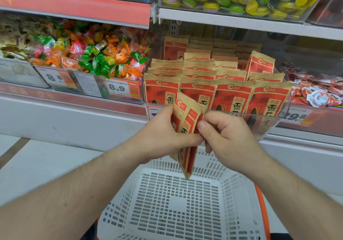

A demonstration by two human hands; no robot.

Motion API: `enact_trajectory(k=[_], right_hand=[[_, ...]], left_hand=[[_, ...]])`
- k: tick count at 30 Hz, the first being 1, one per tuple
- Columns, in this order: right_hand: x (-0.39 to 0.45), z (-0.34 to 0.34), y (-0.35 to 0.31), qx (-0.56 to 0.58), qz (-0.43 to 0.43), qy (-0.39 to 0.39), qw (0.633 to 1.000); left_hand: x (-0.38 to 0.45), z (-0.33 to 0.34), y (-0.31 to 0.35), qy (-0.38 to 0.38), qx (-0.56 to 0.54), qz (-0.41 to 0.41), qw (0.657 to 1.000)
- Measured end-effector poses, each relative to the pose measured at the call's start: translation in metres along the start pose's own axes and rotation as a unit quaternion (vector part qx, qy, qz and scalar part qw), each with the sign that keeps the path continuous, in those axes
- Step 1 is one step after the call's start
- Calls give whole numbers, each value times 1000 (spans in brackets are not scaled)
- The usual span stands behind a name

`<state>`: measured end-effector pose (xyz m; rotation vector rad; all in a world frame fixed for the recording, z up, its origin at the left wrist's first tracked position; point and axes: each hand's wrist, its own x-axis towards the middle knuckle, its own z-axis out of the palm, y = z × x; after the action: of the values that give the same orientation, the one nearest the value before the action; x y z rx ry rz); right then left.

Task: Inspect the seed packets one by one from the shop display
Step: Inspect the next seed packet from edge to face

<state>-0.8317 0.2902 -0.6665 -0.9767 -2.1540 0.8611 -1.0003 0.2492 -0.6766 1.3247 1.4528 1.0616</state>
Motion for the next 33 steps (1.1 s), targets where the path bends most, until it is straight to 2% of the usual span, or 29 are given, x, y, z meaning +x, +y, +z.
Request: enact_trajectory(k=[3,7,9,14,19,22,26,30,33], right_hand=[[2,-1,-2,59,21,-26,998],[4,-6,-9,202,48,-87,974],[5,-6,-11,246,59,-98,962],[4,-6,-12,285,72,-110,949],[3,-6,-12,259,70,-102,958],[2,-11,-12,161,47,-104,980],[-1,-20,-16,32,26,-196,980],[-3,-18,-22,-61,37,-242,968],[0,-19,-22,-50,75,-264,960]], left_hand=[[0,-2,0,-32,-73,-8,997],[-2,-9,5,-207,-205,-27,956],[-1,-11,3,-261,-234,-19,936],[2,-9,0,-307,-265,-19,914],[2,-9,1,-292,-260,-31,920],[-1,-9,4,-209,-236,-39,948],[0,-14,9,-89,-242,-46,965],[1,-18,11,-57,-257,-26,964],[2,-18,8,-55,-262,-18,963]])
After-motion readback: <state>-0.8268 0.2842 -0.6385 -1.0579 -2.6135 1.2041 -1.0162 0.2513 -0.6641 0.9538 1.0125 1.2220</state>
